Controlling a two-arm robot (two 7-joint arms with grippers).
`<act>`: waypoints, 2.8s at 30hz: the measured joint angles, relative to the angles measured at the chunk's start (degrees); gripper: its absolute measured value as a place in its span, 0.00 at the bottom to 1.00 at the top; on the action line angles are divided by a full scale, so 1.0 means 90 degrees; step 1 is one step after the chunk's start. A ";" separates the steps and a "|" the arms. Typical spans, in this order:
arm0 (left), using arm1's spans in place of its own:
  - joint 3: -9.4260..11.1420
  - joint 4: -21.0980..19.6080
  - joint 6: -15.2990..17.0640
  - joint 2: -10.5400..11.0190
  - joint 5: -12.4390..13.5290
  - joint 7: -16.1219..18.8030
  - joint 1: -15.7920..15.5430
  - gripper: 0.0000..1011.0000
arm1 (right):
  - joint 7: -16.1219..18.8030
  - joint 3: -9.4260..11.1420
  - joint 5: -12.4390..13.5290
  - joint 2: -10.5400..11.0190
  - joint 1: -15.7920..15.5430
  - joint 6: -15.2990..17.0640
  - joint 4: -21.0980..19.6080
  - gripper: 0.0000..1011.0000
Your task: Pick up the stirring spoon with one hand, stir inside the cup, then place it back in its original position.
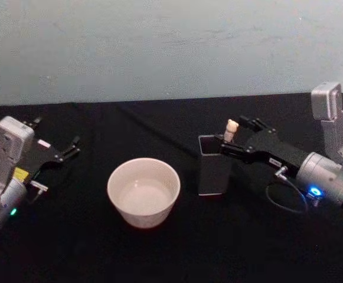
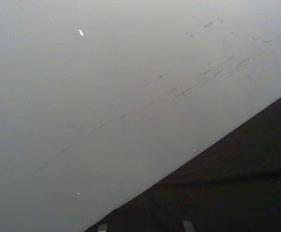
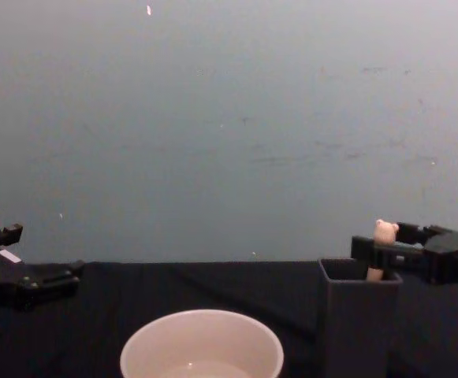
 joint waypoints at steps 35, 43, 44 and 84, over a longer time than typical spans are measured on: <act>0.0000 0.0000 0.0000 0.0000 -0.0001 0.0000 0.0000 0.99 | 0.0062 -0.0073 -0.0089 -0.0200 0.0213 0.0025 0.0247 0.74; 0.0000 0.0000 0.0000 0.0000 0.0000 0.0000 0.0000 0.99 | 0.0062 -0.0068 -0.0082 -0.0195 0.0208 0.0021 0.0242 0.48; 0.0000 0.0000 0.0000 0.0000 0.0000 0.0000 0.0000 0.99 | 0.0062 -0.0068 -0.0082 -0.0195 0.0207 0.0021 0.0241 0.47; 0.0000 0.0000 0.0000 0.0000 0.0000 0.0000 0.0000 0.99 | 0.0211 0.0158 0.0061 -0.0032 0.0125 -0.0244 -0.0598 0.21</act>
